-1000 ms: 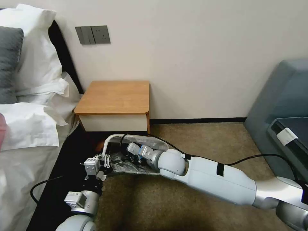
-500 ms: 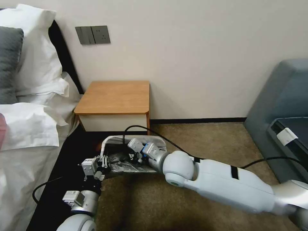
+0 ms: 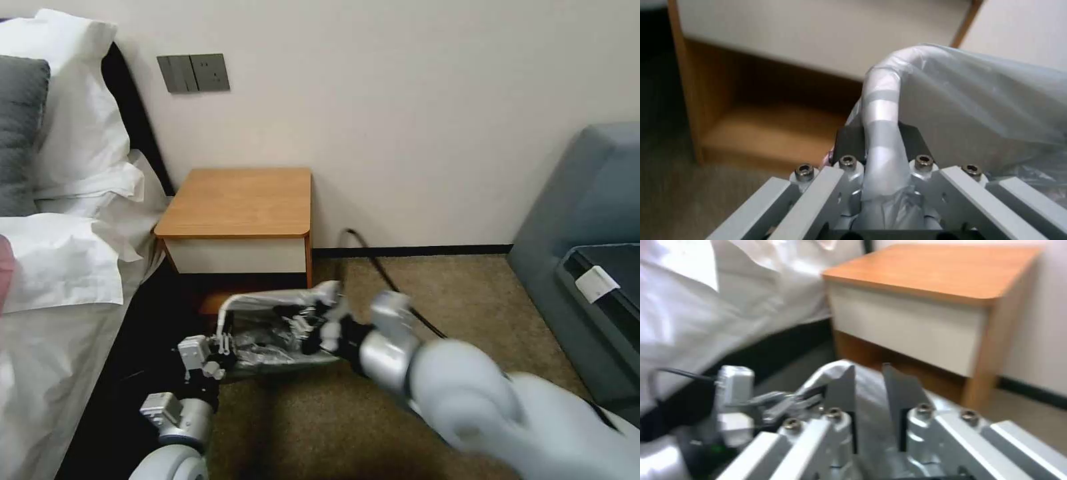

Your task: Pick up the garbage bag from the table and place it over the trash can.

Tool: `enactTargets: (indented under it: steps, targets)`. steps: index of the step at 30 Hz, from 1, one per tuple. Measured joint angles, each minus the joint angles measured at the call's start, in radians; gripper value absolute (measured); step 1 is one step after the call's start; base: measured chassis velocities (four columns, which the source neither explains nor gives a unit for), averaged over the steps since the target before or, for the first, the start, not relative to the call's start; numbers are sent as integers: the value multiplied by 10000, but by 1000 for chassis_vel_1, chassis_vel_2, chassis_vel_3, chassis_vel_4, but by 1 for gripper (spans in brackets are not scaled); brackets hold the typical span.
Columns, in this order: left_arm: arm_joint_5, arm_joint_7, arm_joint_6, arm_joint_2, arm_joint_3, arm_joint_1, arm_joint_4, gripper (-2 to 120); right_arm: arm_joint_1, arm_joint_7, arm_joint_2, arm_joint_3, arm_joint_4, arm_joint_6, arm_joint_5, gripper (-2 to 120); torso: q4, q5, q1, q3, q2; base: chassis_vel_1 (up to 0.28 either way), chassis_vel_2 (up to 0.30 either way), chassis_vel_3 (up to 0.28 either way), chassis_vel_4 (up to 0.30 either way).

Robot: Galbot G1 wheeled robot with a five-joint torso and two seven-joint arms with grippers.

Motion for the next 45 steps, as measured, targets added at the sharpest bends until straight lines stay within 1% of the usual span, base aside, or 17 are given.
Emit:
enactTargets:
  steps: [3,5,7,9,11,13,14,17,18,20,25,28,29,33,34,39,45]
  targets:
    - [35,-289,305,-281,301,319,-102,7,-1806,-370,253,757,39,724,-2267,35,11,1,-1,0,0,0,0,0,0]
    - [31,-335,360,-300,360,349,-125,7,-2108,-397,350,882,30,829,-2556,37,10,1,-1,0,0,0,0,0,0]
    - [-103,-641,686,-312,712,603,-203,7,-3605,-461,1168,1563,-286,1578,-4502,50,7,1,-1,0,0,0,0,0,0]
    - [-175,-735,773,-274,784,644,-208,7,-3939,-461,1394,1762,-412,1828,-5054,53,9,1,-1,0,0,0,0,0,0]
    - [-341,-964,975,-102,979,696,-217,7,-4911,-546,2027,2477,-675,2463,-6673,64,8,0,0,0,0,0,0,0,0]
    - [-479,-1113,1084,-13,1100,682,-158,7,-5539,-579,2454,2917,-791,2794,-7398,72,6,0,-1,0,0,0,0,0,0]
    - [-479,-1113,1084,-13,1100,682,-158,7,-5539,-579,2454,2917,-791,2794,-7398,72,6,0,-1,0,0,0,0,0,0]
    - [-664,-1374,1221,32,1311,525,86,7,-6310,-560,3049,3377,-890,3118,-7990,87,6,-2,0,0,0,0,0,0,0]
    - [-664,-1374,1221,32,1311,525,86,7,-6310,-560,3049,3377,-890,3118,-7990,87,6,-2,0,0,0,0,0,0,0]
    - [-683,-1511,1272,23,1482,429,226,7,-6436,-535,3217,3495,-924,3241,-8098,96,7,-3,-1,0,0,0,0,0,0]
    - [-665,-1716,1337,-20,1649,307,429,11,-6392,-483,3298,3575,-872,3217,-8008,100,8,-3,0,1,0,0,0,0,0]
    - [-448,-1757,1371,-19,1678,227,519,24,-6301,-465,3291,3666,-877,3176,-7902,100,8,-1,-1,1,0,0,0,0,0]
    - [-448,-1757,1371,-19,1678,227,519,24,-6301,-465,3291,3666,-877,3176,-7902,100,8,-1,-1,1,0,0,0,0,0]
    - [-155,-1726,1415,-1,1624,170,561,43,-6271,-440,3347,3704,-898,3094,-7821,100,8,-1,-1,1,0,0,0,0,0]
    - [-155,-1726,1415,-1,1624,170,561,43,-6271,-440,3347,3704,-898,3094,-7821,100,8,-1,-1,1,0,0,0,0,0]
    - [55,-1721,1431,-10,1512,201,514,61,-6263,-418,3481,3641,-918,3030,-7781,100,8,-2,-1,1,0,0,0,0,0]
    - [484,-1660,1068,-39,1434,221,398,86,-6601,-648,3756,3641,-1049,3344,-7971,100,9,-3,-1,1,0,0,0,0,0]
